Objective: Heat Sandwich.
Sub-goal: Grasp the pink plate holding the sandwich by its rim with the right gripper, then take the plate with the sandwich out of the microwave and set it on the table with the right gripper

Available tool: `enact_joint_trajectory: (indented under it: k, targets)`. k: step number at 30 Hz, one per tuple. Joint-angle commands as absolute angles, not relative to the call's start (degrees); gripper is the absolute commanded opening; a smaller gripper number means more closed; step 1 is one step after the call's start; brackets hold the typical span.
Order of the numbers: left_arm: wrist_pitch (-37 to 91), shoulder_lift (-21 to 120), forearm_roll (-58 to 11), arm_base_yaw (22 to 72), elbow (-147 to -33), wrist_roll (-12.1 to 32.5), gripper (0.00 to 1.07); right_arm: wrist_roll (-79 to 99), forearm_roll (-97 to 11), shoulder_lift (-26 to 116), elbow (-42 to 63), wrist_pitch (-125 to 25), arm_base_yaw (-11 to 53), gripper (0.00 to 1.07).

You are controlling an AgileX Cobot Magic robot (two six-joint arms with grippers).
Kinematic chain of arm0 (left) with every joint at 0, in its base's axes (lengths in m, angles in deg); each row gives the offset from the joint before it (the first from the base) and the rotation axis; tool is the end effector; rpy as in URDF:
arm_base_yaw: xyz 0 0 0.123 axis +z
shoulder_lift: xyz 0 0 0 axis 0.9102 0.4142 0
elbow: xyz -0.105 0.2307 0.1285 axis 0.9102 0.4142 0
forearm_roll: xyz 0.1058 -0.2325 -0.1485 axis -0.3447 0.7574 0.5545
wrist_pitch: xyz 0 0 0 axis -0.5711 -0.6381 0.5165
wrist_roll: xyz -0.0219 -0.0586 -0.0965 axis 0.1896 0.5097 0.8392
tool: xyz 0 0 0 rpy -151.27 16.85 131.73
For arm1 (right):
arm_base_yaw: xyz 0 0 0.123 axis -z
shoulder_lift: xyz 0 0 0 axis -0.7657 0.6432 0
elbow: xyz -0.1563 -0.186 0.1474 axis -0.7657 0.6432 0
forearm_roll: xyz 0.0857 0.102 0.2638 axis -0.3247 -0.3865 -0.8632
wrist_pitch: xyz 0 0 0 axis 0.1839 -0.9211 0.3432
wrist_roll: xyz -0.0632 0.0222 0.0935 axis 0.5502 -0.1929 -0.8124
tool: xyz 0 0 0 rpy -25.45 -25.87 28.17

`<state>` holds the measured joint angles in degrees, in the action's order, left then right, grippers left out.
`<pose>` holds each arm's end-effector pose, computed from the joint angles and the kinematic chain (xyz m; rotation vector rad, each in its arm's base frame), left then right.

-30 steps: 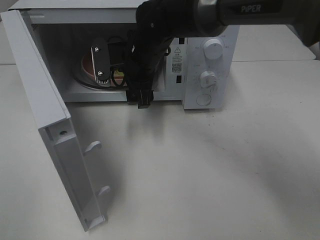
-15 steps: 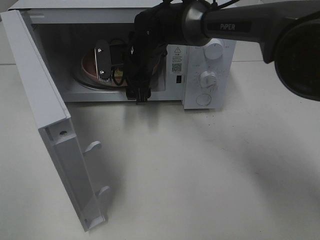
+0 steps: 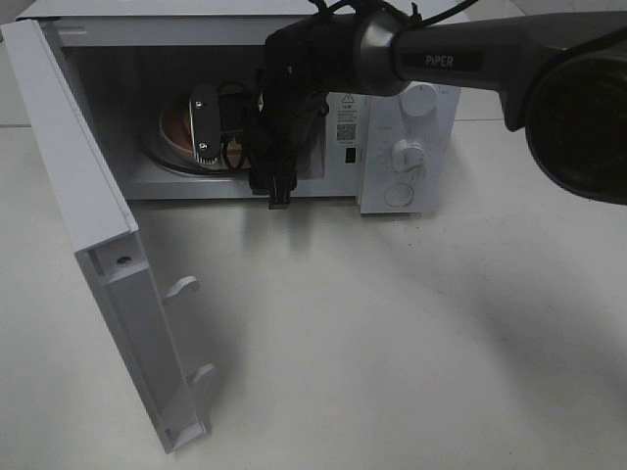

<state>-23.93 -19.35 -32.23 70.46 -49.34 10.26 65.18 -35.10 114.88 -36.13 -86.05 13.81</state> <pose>0.0522 -0.0065 0.2923 -0.0136 2.0392 -0.0334 0.4828 0.3425 0.1123 -1.9232 1.5877 -0.3133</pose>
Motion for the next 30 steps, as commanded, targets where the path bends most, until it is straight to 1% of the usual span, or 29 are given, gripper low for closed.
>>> enact_joint_trajectory:
  k: [1, 3, 4, 6, 22, 30]
  targets:
    - [-23.2, -20.3, -32.1, 70.6, -49.2, 10.4, 0.98, 64.7, -35.3, 114.9, -36.4, -86.7, 14.0, 0.42]
    - [-23.2, -20.3, -32.1, 70.6, -49.2, 10.4, 0.98, 64.7, -35.3, 114.9, -36.4, -87.7, 14.0, 0.21]
    - [-23.2, -20.3, -32.1, 70.6, -49.2, 10.4, 0.98, 64.7, -35.3, 114.9, -36.4, -87.7, 14.0, 0.21]
    - [-23.2, -20.3, -32.1, 70.6, -49.2, 10.4, 0.98, 64.7, -36.1, 114.9, -36.4, -89.5, 14.0, 0.00]
    - [-23.2, -20.3, -32.1, 70.6, -49.2, 10.4, 0.98, 65.2, -36.8, 113.8, -35.7, -90.9, 14.0, 0.00]
    - [-23.2, -20.3, -32.1, 70.6, -49.2, 10.4, 0.98, 72.3, -39.6, 112.6, -35.6, -93.8, 13.9, 0.00]
